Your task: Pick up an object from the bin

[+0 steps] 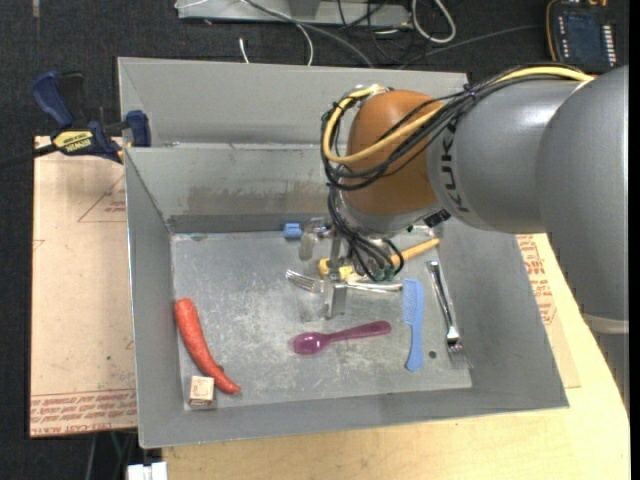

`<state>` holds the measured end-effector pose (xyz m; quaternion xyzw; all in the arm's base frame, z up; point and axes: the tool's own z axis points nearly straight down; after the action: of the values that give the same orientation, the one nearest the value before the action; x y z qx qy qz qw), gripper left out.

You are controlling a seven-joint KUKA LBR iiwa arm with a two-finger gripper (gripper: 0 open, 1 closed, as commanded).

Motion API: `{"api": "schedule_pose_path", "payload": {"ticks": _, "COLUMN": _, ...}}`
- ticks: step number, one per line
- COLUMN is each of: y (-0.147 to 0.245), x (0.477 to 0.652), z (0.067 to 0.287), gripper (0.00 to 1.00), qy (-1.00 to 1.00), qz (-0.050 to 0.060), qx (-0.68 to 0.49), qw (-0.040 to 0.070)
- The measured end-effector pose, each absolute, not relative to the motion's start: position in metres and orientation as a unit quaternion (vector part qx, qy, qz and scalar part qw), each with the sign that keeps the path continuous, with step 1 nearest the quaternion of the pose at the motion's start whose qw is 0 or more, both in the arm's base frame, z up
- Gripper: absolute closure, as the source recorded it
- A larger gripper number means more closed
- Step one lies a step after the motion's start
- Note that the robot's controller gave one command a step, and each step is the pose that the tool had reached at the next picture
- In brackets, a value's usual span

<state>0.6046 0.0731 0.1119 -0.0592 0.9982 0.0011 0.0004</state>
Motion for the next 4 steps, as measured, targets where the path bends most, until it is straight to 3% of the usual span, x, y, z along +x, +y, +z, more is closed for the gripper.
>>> {"api": "schedule_pose_path", "payload": {"ticks": 1, "y": 0.076, "x": 0.606, "z": 0.072, "gripper": 1.00, "qy": 0.997, "qz": 0.001, "qx": -0.074, "qw": 0.008}}
{"api": "schedule_pose_path", "payload": {"ticks": 2, "y": 0.076, "x": 0.606, "z": 0.072, "gripper": 1.00, "qy": 0.997, "qz": 0.001, "qx": -0.074, "qw": 0.008}}
{"api": "schedule_pose_path", "payload": {"ticks": 3, "y": 0.074, "x": 0.608, "z": 0.108, "gripper": 1.00, "qy": 0.997, "qz": 0.002, "qx": -0.072, "qw": 0.011}}
{"api": "schedule_pose_path", "payload": {"ticks": 4, "y": 0.068, "x": 0.599, "z": 0.154, "gripper": 1.00, "qy": 0.998, "qz": 0.002, "qx": -0.056, "qw": 0.010}}
